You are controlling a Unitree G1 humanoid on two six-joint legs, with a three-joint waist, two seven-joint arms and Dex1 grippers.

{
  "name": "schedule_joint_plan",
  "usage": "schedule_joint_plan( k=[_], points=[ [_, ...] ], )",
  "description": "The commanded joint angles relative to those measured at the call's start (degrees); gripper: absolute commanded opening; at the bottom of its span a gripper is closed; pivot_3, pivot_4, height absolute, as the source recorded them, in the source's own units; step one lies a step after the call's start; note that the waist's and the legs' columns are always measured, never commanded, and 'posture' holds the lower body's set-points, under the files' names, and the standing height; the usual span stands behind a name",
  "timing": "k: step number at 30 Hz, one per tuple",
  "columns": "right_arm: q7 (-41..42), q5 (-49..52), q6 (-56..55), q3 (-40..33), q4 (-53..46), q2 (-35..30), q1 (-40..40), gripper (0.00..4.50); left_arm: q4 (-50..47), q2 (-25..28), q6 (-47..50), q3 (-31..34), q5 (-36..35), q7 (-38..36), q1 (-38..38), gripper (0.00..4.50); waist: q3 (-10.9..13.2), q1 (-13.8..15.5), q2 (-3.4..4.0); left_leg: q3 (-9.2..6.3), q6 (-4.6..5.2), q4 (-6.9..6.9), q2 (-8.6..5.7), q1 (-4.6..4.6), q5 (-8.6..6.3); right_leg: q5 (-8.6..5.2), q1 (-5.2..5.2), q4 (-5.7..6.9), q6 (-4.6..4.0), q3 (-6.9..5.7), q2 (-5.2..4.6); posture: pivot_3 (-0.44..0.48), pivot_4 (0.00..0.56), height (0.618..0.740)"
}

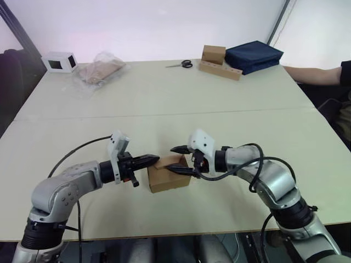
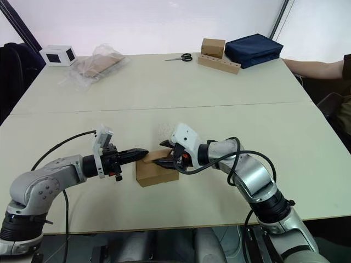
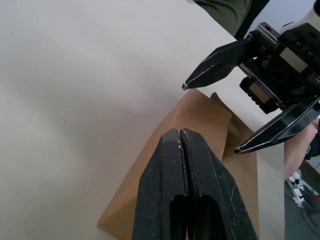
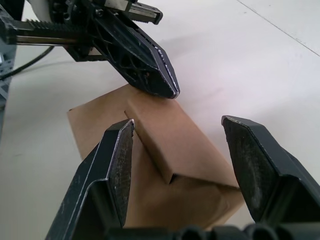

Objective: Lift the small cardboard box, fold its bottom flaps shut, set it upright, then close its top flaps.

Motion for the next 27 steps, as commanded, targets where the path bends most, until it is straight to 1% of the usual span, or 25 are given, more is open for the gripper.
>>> schedule_joint_plan(
  k=[1,5,9,13,16,20,23,27],
  points=[
    [0.3,2.0,0.2,-1.9,-2.7,0.0,0.3,2.89,-1.5,1.0,-0.6,-1.1,0.7,-1.0,0.8,0.0,0.0,-0.1,0.0,0.0,0.0,0.0,0.0,0.0,0.0,0.0,0.0,0.0,0.0,0.0,0.0,0.0,0.15,0.74],
    [-1.2,7.4,2.7,-5.8,-3.4,3.1,1.3,2.89,-2.2,2.0,-0.8,-0.9,0.7,-1.6,-0.1,0.0,0.0,-0.1,0.0,0.0,0.0,0.0,0.0,0.0,0.0,0.0,0.0,0.0,0.0,0.0,0.01,0.0,0.15,0.74],
    [-2.2,9.2,3.9,-7.1,-3.7,4.1,1.7,2.89,-2.1,1.9,-0.2,0.7,-1.2,-1.3,-2.1,0.0,0.0,0.0,0.0,-0.01,0.0,0.0,0.0,0.0,0.0,0.0,0.0,0.0,0.0,0.0,0.01,0.0,0.15,0.74],
    [-3.2,11.2,4.5,-8.1,-3.8,4.7,1.9,2.89,-3.3,2.6,0.7,1.0,-2.2,-1.0,-3.2,0.0,0.0,-0.1,0.0,-0.01,0.0,0.0,0.0,0.0,0.0,0.0,0.0,0.0,0.0,0.0,0.01,0.0,0.15,0.74],
    [-3.5,11.7,4.3,-8.1,-3.6,4.5,2.0,2.89,-5.1,3.6,1.5,1.0,-2.9,-1.0,-2.6,0.0,0.0,-0.2,-0.01,0.0,0.01,0.0,0.01,0.0,0.0,0.0,-0.01,0.01,0.0,0.0,0.02,0.0,0.15,0.74],
    [-3.3,12.3,4.1,-7.7,-3.5,4.0,2.2,2.89,-7.8,5.9,1.3,0.2,-1.8,-1.3,-0.7,0.0,0.0,-0.3,0.0,-0.01,0.01,-0.02,0.02,0.0,0.0,0.0,-0.02,0.01,0.0,0.0,0.04,0.0,0.15,0.74],
    [-3.0,12.4,4.2,-7.2,-3.4,3.6,2.4,2.89,-8.0,5.8,1.0,0.0,-1.8,-0.5,-0.3,0.0,0.0,-0.1,0.0,-0.01,0.01,-0.02,0.02,0.0,0.0,0.0,-0.02,0.01,0.0,0.01,0.04,0.0,0.15,0.74],
    [-2.2,9.7,2.8,-4.2,-3.2,1.8,3.1,2.89,-8.2,6.1,-0.5,-2.0,1.0,-0.4,0.5,0.0,0.0,-0.1,0.0,0.01,0.01,-0.01,0.01,0.0,0.0,0.0,0.01,0.0,0.0,0.0,0.02,0.0,0.15,0.74]
  ],
)
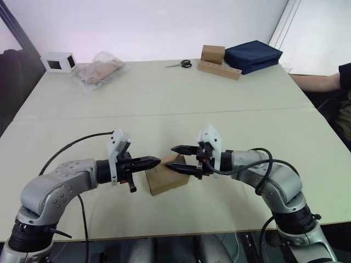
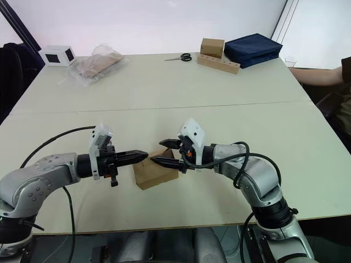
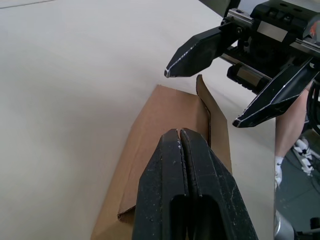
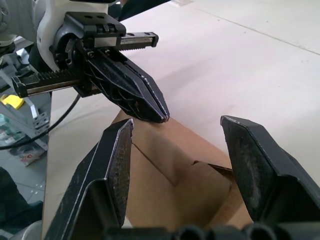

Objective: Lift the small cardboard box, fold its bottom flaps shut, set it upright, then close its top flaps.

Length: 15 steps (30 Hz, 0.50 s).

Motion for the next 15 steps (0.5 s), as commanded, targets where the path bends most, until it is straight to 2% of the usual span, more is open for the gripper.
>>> schedule_joint_plan(
  k=[1,15],
  points=[
    [0.8,-1.5,-1.8,2.1,-1.8,-1.3,0.6,2.89,-1.5,0.5,-1.5,-1.3,2.0,0.0,0.9,0.0,0.0,0.0,0.0,0.0,0.0,0.0,0.0,0.0,0.0,0.0,-0.01,0.0,0.0,0.0,0.01,0.0,0.15,0.74],
    [-1.9,-11.9,-6.5,8.6,1.5,-1.9,-1.2,2.89,0.2,-0.7,-2.6,-1.4,2.6,0.0,1.1,0.0,0.0,-0.1,-0.01,0.0,0.0,0.0,0.01,0.02,0.0,0.0,0.0,0.0,0.0,0.0,0.01,0.0,0.15,0.74]
  ],
)
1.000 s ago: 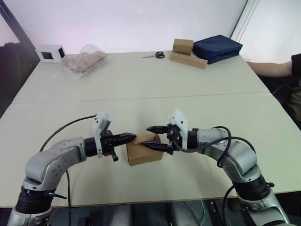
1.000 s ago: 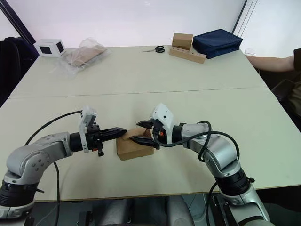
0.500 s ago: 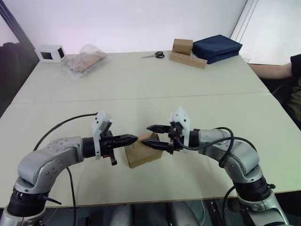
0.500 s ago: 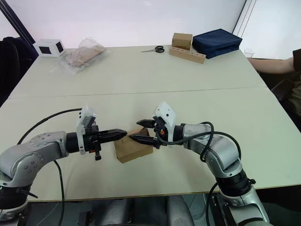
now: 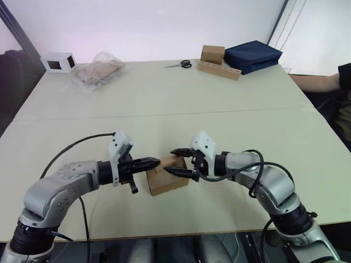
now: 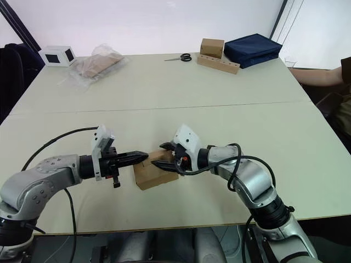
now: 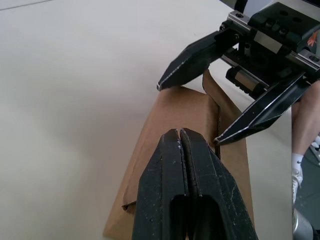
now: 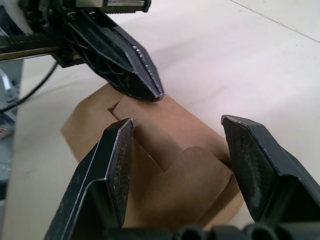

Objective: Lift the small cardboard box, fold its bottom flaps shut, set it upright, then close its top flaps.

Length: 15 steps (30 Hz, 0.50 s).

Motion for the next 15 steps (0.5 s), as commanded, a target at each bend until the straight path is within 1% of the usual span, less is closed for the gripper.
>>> schedule_joint_plan(
  k=[1,5,9,15],
  points=[
    [0.4,-3.1,-1.8,2.3,0.1,-1.1,-0.1,2.89,0.4,-0.9,0.0,0.4,-0.6,0.3,-0.1,0.0,0.0,0.0,0.0,0.0,0.0,0.0,0.0,0.0,0.0,0.0,0.0,0.0,0.0,0.0,0.0,0.0,0.15,0.74],
    [0.7,-4.8,-3.2,2.8,0.4,-1.4,0.1,2.89,1.1,-2.3,0.9,2.5,-3.0,1.2,-1.0,0.0,0.0,0.0,0.0,0.0,0.0,0.0,0.0,0.0,0.0,0.0,0.01,0.0,0.0,0.0,0.0,0.0,0.15,0.74],
    [0.6,-6.5,-5.0,2.9,1.1,-1.3,0.2,2.89,1.1,-3.0,3.0,4.6,-7.1,1.9,-1.1,0.0,0.0,0.0,0.0,-0.01,0.0,0.0,0.0,0.0,0.0,0.0,0.0,0.01,0.0,0.0,0.0,0.0,0.15,0.74],
    [1.2,-9.5,-9.5,3.4,1.9,-2.4,0.5,2.89,1.3,-2.0,2.8,5.2,-6.9,2.0,-0.2,0.0,0.0,0.0,0.0,-0.01,-0.01,0.01,0.0,0.01,0.0,0.0,0.01,0.01,0.0,0.0,0.0,0.0,0.15,0.74]
  ],
)
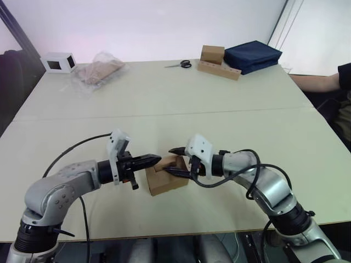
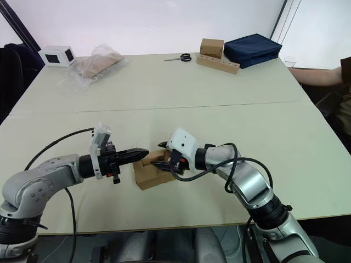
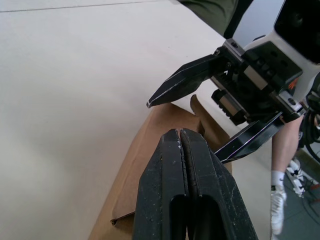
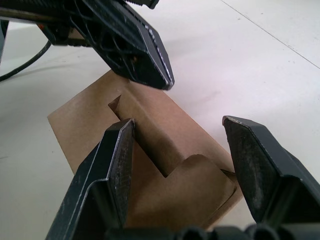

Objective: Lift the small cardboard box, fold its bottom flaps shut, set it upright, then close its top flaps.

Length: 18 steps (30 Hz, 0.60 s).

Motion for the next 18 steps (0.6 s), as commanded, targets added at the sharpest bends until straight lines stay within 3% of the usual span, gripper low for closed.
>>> schedule_joint_plan(
  k=[1,11,18],
  points=[
    [-0.1,-3.6,-2.4,0.4,1.1,-1.6,0.3,2.89,-0.7,1.1,-0.3,1.2,-0.2,-0.1,0.2,0.0,0.0,0.0,0.0,0.0,0.0,0.0,0.0,0.0,0.0,0.0,0.0,0.0,0.0,0.0,0.0,0.0,0.15,0.74],
    [1.5,-7.8,-6.3,1.2,0.8,-3.9,0.0,2.89,-1.4,3.1,-0.1,1.6,-0.5,-1.1,1.2,0.0,0.0,0.2,0.0,0.0,-0.01,0.02,-0.01,0.0,0.01,0.0,0.02,0.0,0.0,0.0,-0.01,0.0,0.15,0.74],
    [2.2,-7.4,-6.3,0.7,0.1,-3.6,0.3,2.89,-0.6,2.2,-3.9,-1.6,4.7,-0.2,3.9,0.0,0.0,0.3,0.0,0.0,-0.01,0.02,0.0,0.01,0.01,0.0,0.03,0.0,0.0,-0.01,-0.02,0.0,0.15,0.74]
  ],
)
